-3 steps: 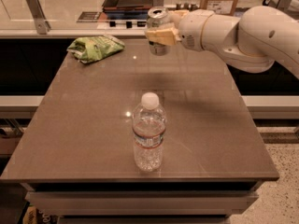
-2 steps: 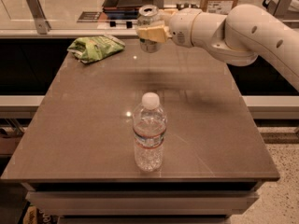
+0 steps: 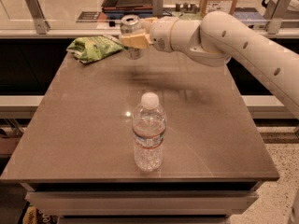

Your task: Move 7up can near green jalapeno chip bag

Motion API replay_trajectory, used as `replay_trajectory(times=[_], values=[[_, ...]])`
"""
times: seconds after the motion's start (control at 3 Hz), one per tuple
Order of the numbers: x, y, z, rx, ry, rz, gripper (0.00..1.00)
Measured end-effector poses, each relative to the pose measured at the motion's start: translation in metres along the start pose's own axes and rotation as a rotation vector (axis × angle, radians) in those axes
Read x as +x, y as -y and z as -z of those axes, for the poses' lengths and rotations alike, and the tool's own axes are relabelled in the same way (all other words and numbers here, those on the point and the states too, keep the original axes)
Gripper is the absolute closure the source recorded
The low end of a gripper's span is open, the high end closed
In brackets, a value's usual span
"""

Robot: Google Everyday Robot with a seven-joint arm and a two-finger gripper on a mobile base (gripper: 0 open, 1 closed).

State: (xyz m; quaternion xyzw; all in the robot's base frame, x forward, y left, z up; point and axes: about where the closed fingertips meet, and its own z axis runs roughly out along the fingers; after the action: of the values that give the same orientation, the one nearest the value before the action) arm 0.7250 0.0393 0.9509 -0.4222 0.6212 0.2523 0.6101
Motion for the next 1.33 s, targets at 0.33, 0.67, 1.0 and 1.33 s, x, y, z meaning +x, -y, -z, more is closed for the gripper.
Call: replay_trajectory(times=[0.33, 0.67, 1.0, 1.33], values=[[0.018, -0.009, -0.024, -0.010, -0.001, -0.027, 1.00], [0.030, -0.018, -0.046, -0.028, -0.016, -0.041, 1.00], [0.039, -0.022, -0.065, -0.049, -0.034, -0.057, 1.00], [0.044, -0.020, -0.081, -0.070, -0.041, -0.072, 1.00]])
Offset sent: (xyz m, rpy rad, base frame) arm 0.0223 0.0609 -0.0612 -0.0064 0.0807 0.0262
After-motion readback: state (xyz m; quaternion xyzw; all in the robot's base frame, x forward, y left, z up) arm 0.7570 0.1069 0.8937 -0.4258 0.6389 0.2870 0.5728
